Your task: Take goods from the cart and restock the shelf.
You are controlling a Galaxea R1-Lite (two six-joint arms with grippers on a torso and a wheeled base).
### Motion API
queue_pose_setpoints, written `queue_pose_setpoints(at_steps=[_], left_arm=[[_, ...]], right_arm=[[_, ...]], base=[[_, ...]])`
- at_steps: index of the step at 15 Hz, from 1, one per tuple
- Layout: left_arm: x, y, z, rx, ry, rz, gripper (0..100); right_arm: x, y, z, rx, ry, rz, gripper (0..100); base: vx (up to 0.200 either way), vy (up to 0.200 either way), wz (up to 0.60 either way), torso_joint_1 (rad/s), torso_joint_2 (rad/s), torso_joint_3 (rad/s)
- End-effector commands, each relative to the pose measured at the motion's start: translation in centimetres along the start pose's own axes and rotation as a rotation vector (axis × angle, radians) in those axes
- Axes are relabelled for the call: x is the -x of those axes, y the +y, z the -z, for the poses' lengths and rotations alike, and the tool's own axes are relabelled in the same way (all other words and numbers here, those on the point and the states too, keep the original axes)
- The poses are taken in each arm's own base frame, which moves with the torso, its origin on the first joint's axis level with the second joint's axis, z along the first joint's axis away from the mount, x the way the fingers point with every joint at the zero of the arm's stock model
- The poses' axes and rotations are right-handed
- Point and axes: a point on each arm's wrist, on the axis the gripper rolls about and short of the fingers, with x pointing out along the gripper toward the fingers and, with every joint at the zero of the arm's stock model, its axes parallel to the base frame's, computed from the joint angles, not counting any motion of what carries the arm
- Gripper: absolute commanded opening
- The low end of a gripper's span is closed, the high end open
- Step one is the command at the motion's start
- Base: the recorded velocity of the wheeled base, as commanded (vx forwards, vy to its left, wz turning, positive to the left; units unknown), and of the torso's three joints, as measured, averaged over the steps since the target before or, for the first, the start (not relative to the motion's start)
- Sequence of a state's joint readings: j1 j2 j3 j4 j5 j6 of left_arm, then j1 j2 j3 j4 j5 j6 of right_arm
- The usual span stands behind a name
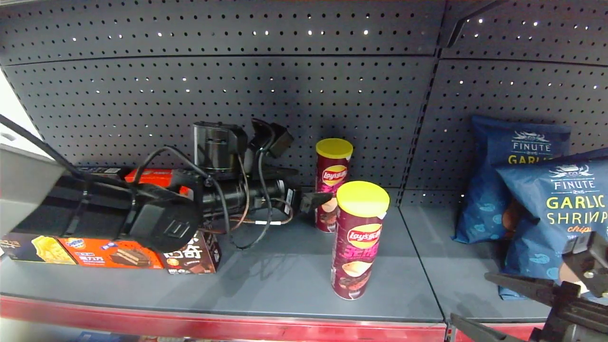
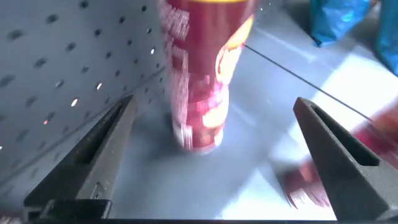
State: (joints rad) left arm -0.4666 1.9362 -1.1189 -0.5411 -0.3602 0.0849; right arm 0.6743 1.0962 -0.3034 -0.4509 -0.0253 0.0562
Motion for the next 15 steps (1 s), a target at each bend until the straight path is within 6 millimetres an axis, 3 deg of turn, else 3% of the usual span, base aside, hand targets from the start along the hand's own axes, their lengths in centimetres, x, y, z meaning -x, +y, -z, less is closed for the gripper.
queue_pose_setpoints(at_steps=[1, 3, 4, 9, 12, 15], left_arm=[[4.8, -1.4, -1.8, -0.018, -0.053, -0.014, 100], [6.8, -1.3, -2.0, -0.017, -0.065, -0.043, 100], [8.5, -1.1, -2.1, -0.014, -0.076, -0.085, 100], [12.9, -1.6, -1.4, 0.015, -0.056, -0.306, 100], [13.8, -2.0, -0.1, 0.021, -0.016, -0.348, 100], [14.0, -2.2, -0.2, 0.002, -0.022, -0.347, 100]], right_arm=[[-2.0, -0.2, 1.4, -0.026, 0.125, 0.022, 100], [-3.2, -0.3, 1.4, -0.029, 0.159, 0.037, 100], [-4.3, -0.4, 0.8, -0.025, 0.170, 0.066, 100], [-8.8, -1.1, -1.6, -0.016, 0.200, 0.285, 100], [-9.9, -1.0, -1.0, -0.015, 0.232, 0.288, 100], [-11.6, -1.1, -1.4, -0.042, 0.207, 0.287, 100]], base=[[0.000, 0.000, 0.00, 0.000, 0.00, 0.000], [0.000, 0.000, 0.00, 0.000, 0.00, 0.000], [0.000, 0.000, 0.00, 0.000, 0.00, 0.000], [0.000, 0.000, 0.00, 0.000, 0.00, 0.000], [0.000, 0.000, 0.00, 0.000, 0.00, 0.000], [0.000, 0.000, 0.00, 0.000, 0.00, 0.000]])
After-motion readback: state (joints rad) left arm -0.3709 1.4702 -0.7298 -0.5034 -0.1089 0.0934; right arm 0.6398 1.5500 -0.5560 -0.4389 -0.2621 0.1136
